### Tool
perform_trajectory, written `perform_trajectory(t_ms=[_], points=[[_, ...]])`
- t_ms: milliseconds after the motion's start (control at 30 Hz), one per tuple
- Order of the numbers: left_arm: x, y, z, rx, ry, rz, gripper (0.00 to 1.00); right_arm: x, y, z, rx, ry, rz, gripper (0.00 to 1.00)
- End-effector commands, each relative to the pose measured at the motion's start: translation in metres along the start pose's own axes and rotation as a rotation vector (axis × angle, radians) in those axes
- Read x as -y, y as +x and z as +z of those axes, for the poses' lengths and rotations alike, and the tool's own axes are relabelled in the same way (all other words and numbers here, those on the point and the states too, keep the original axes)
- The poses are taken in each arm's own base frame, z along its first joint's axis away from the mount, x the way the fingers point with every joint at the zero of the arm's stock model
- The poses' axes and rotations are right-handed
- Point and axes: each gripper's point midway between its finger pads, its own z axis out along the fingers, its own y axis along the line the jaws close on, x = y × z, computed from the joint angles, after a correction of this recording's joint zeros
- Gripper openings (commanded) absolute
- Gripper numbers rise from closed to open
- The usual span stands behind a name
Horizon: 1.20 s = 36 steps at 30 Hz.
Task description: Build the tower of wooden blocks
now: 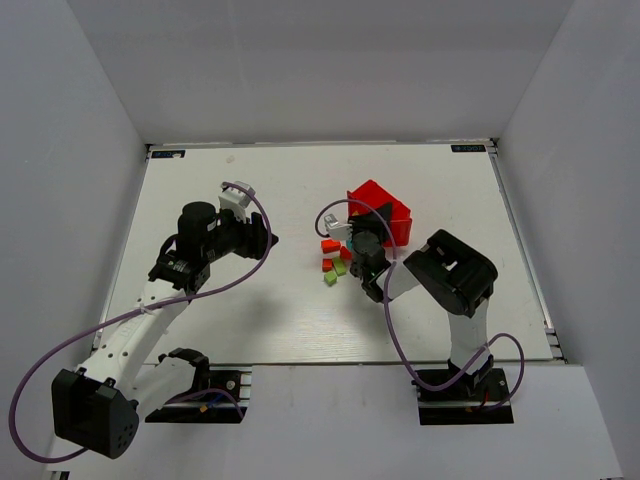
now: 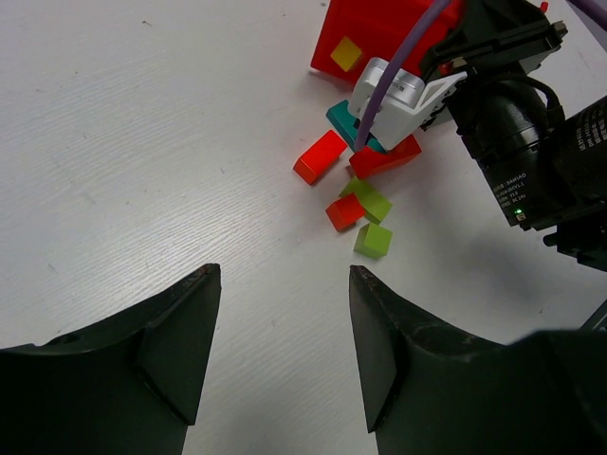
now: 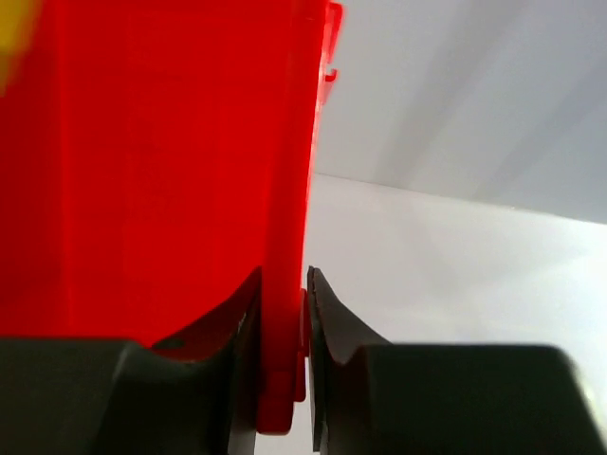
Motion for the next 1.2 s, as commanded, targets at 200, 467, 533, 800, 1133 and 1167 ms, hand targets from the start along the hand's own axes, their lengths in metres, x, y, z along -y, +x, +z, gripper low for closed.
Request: perform_trajectory(t_ms=[200,467,533,800,1133,1167], points=[[0.002,-0.008,-0.003,0.017,0.002,0.013,0.67,0.061,0.019,-0.013,-0.023,0.278,0.280,0.00],[0.002,-0.008,-0.003,0.017,0.002,0.013,0.67,0.081,0.024,-0.017,-0.057,0.348,0.293,0.00],[0.002,-0.008,-0.003,0.017,0.002,0.013,0.67,0.086,0.030,-0.015,-0.070,0.356,0.349,0.00],[0.002,-0.008,-0.003,0.017,0.002,0.013,0.67,0.094,0.057,0.013,-0.094,0.084,0.808,0.00],[0.007,-0.007,-0.001,0.014,0.031,0.014,0.67,0.055,0.062,0.035,-0.075,-0.410,1.068,0.00],[0.007,-0.007,-0.001,0.014,0.031,0.014,0.67,0.051,0.064,0.038,-0.066,-0.441,1.091,0.00]])
